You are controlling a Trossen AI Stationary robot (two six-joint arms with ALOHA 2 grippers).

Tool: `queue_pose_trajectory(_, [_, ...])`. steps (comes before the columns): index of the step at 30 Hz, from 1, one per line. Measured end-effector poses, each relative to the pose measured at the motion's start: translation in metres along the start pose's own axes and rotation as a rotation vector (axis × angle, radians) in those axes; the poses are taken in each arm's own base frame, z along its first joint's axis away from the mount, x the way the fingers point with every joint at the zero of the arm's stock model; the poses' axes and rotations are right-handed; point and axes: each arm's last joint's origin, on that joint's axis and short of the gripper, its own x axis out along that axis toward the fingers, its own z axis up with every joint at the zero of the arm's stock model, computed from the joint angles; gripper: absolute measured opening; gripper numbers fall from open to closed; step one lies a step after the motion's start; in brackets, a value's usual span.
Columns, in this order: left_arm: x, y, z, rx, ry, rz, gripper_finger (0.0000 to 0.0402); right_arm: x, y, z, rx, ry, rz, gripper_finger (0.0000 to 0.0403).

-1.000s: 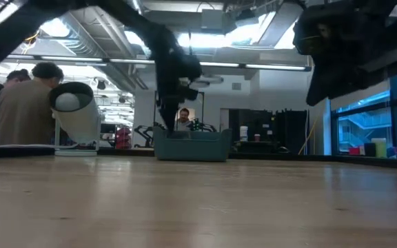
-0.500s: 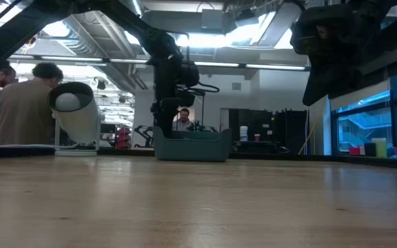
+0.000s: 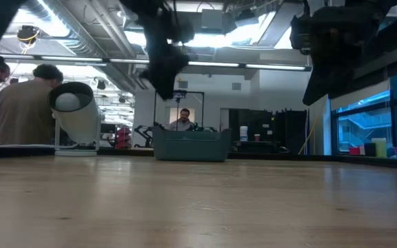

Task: Pick and place rubber bands into bin
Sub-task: Put the green rubber band into the blue bin

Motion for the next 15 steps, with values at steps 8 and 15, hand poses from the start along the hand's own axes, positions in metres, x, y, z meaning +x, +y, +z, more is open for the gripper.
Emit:
queue_pose_trajectory(8, [-0.036,-0.053,-0.062,0.1,-0.144,-0.04,0.0052,0.0,0.001,0.001,-0.133,-0.005,0.005,0.002])
queue_pose_trajectory(15, [-0.012,-0.078,-0.138,0.179,-0.287,-0.306,0.0002,0.0,0.0,-0.001,-0.136,0.018,0.015,0.0004])
